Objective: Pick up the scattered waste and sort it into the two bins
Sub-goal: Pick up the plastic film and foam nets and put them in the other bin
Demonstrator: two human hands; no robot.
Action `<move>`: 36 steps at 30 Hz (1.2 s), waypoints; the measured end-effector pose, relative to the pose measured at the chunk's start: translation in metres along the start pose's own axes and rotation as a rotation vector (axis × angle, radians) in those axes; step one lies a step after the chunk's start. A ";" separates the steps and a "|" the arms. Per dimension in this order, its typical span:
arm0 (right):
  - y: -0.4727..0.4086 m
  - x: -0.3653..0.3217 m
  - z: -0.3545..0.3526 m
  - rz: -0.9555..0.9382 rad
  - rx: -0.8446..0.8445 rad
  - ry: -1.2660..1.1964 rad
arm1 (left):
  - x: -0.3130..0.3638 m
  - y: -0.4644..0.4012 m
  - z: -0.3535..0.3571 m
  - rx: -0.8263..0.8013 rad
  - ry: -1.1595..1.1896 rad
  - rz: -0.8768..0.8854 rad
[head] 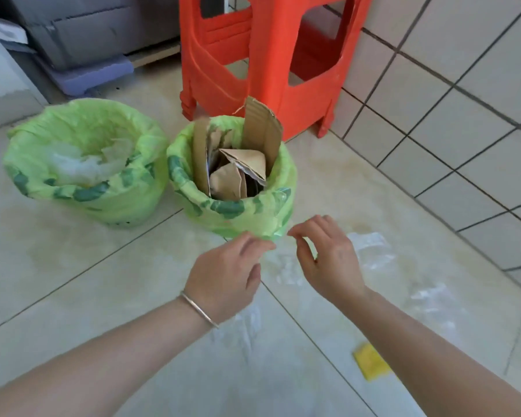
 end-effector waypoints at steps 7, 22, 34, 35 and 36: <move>0.136 0.087 -0.022 0.316 -0.160 0.163 | 0.004 0.129 0.135 -0.838 -0.178 -0.562; 0.298 0.138 -0.052 0.645 -0.199 0.493 | 0.030 0.173 0.213 -0.356 0.014 -0.796; 0.310 0.179 -0.028 0.611 -0.299 0.514 | 0.091 0.054 0.244 -0.167 0.271 -0.518; 0.310 0.176 -0.027 0.615 -0.285 0.482 | 0.086 0.043 0.244 -0.126 0.236 -0.529; 0.311 0.174 -0.026 0.616 -0.282 0.463 | 0.079 0.033 0.245 -0.092 0.194 -0.530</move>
Point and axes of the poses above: each hand's wrist, its own y-axis away from the middle knuckle, its own z-axis out of the palm, x = y × z, the point moved 4 cm from there along -y, towards the middle knuckle, and after that the axes turned 13 degrees about x, right-handed, at the moved point
